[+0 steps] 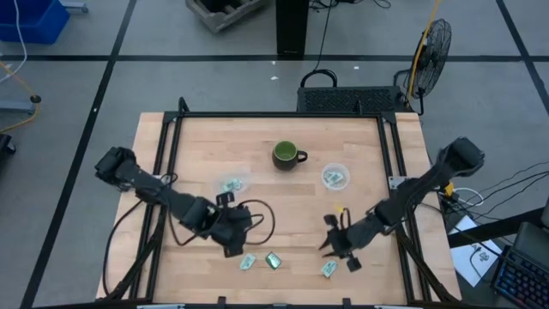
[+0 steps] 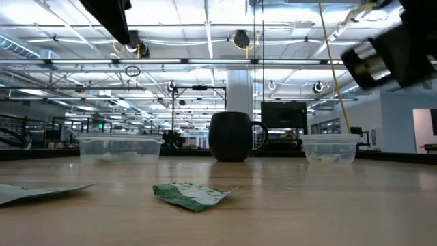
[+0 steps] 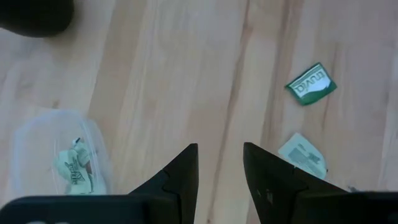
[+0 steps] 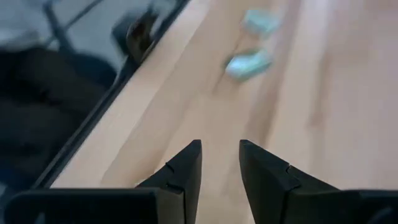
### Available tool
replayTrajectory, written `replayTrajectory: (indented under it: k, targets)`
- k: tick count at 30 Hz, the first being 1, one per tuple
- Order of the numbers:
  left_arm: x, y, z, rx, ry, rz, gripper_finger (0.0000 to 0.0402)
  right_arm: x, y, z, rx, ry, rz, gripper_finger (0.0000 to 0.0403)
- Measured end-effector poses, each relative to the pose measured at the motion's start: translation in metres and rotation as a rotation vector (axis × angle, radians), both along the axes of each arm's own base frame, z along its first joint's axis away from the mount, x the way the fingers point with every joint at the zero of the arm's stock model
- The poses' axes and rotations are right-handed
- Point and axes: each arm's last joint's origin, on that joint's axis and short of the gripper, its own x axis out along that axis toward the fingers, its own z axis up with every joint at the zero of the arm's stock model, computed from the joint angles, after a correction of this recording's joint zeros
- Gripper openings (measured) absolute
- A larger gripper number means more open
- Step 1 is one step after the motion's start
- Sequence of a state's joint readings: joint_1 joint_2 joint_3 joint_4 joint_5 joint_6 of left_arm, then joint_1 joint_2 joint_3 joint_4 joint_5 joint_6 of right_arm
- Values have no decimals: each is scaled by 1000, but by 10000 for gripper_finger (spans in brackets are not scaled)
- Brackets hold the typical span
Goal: Pick and place Stevia / Truvia into bins
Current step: Put the green stevia packet into the right transparent container
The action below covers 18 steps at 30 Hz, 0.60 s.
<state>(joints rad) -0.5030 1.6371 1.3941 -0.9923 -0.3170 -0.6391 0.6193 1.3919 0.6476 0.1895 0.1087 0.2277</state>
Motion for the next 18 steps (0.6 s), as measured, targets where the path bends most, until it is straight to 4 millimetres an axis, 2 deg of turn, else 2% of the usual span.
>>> replayTrajectory:
  k: [3, 10, 15, 18]
  targets:
    - [-6, -10, 0, 35, -29, -1, 131, 1, 8, -15, 49, 80, 26, 100]
    - [-9, -16, 1, 49, -53, 20, 132, 1, 14, -22, 225, 219, 21, 100]
    - [-9, -16, 1, 44, -54, 32, 131, -3, 13, -33, 224, 351, 40, 101]
    - [-9, -15, 1, 36, -58, 53, 131, -4, 12, -35, 184, 350, 65, 112]
